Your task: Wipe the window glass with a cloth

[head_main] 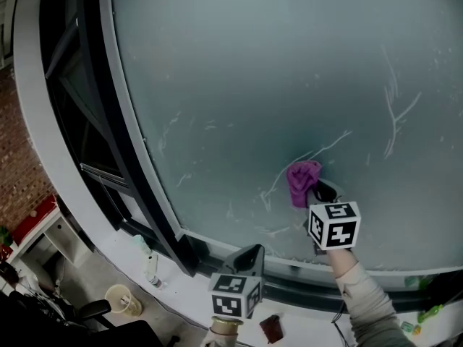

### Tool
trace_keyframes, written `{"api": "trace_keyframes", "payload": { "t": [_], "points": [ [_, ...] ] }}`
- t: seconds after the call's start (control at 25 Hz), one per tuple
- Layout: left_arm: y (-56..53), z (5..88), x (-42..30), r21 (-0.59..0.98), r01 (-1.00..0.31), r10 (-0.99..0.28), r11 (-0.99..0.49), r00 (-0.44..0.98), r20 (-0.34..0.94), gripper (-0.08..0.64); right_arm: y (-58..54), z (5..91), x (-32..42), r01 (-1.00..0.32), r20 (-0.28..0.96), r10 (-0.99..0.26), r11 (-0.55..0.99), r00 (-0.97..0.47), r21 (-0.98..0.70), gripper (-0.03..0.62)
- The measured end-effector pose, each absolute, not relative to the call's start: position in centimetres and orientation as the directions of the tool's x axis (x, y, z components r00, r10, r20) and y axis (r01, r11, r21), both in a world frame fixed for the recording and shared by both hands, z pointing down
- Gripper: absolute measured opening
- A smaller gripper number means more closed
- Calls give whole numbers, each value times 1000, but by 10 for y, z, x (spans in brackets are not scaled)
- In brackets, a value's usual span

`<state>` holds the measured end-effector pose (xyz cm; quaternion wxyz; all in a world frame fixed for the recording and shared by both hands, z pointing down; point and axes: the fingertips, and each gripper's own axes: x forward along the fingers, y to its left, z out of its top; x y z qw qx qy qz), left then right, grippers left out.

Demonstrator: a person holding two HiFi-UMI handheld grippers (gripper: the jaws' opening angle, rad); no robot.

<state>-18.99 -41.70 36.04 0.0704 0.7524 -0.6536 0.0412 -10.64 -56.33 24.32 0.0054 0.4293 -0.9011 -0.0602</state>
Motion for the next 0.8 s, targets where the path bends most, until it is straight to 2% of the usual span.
{"api": "trace_keyframes", "payload": {
  "t": [0.36, 0.8],
  "points": [
    [-422, 360, -183, 50, -987, -977, -153, 158, 141, 5, -564, 244, -91, -785, -44, -787, 608, -616, 121, 49],
    [-436, 360, -146, 58, -971, -960, -230, 236, 148, 5, -564, 244, -38, -825, -52, -827, 551, -560, 124, 49]
  ]
}}
